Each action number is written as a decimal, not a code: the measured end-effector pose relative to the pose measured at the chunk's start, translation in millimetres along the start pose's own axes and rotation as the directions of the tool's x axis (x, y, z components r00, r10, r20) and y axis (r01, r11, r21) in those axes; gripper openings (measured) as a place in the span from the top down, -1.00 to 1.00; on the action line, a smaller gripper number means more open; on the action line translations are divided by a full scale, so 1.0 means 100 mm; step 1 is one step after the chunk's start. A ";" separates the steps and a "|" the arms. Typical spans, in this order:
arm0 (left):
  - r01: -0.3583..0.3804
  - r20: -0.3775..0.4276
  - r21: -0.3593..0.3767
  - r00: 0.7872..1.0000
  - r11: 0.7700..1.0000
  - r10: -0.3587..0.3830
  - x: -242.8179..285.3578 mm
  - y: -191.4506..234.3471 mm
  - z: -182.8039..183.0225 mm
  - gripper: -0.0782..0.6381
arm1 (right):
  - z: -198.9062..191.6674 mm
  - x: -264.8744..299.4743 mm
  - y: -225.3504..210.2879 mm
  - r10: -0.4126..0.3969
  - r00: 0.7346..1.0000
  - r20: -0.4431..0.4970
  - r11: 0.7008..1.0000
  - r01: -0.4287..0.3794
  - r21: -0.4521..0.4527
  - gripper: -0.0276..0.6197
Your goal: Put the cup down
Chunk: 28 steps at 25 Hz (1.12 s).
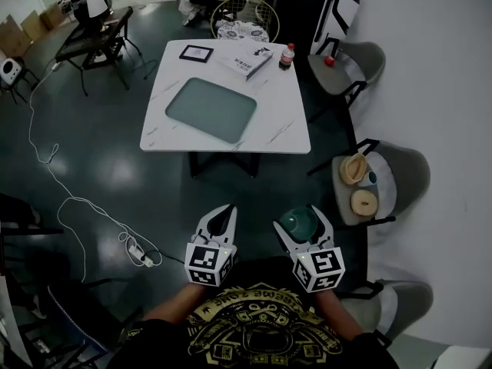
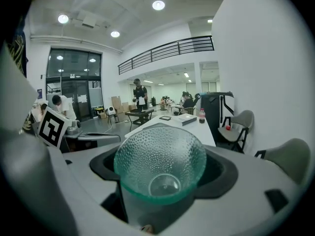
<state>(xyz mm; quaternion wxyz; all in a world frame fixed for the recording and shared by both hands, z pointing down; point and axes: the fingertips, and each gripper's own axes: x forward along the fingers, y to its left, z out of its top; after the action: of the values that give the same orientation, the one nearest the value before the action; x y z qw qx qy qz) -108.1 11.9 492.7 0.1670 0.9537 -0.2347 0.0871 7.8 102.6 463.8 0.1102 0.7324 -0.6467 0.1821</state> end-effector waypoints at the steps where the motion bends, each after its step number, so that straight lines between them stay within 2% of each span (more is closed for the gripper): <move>1: -0.012 -0.001 -0.007 1.000 1.000 0.012 -0.02 0.05 -0.01 0.75 | 0.02 0.04 0.03 0.009 1.000 0.001 1.000 -0.009 -0.004 -0.34; 8: -0.093 0.002 -0.006 0.996 0.996 0.093 -0.19 0.34 0.01 0.75 | 0.05 0.33 0.21 0.077 0.997 -0.021 0.997 -0.077 -0.006 -0.34; 14: -0.182 0.014 -0.022 0.983 0.983 0.183 -0.25 0.62 0.06 0.75 | 0.18 0.65 0.34 0.153 0.988 -0.021 0.988 -0.154 -0.028 -0.34; 28: -0.330 0.028 -0.040 0.943 0.943 0.332 0.05 0.87 0.32 0.75 | 0.51 1.26 0.21 0.304 0.952 -0.037 0.949 -0.306 -0.079 -0.34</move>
<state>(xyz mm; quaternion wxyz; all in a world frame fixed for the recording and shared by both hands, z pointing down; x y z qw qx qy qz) -142.0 -74.7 488.2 0.1624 0.8990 -0.3958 0.0935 5.8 -35.5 467.3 0.1191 0.6163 -0.7577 0.1785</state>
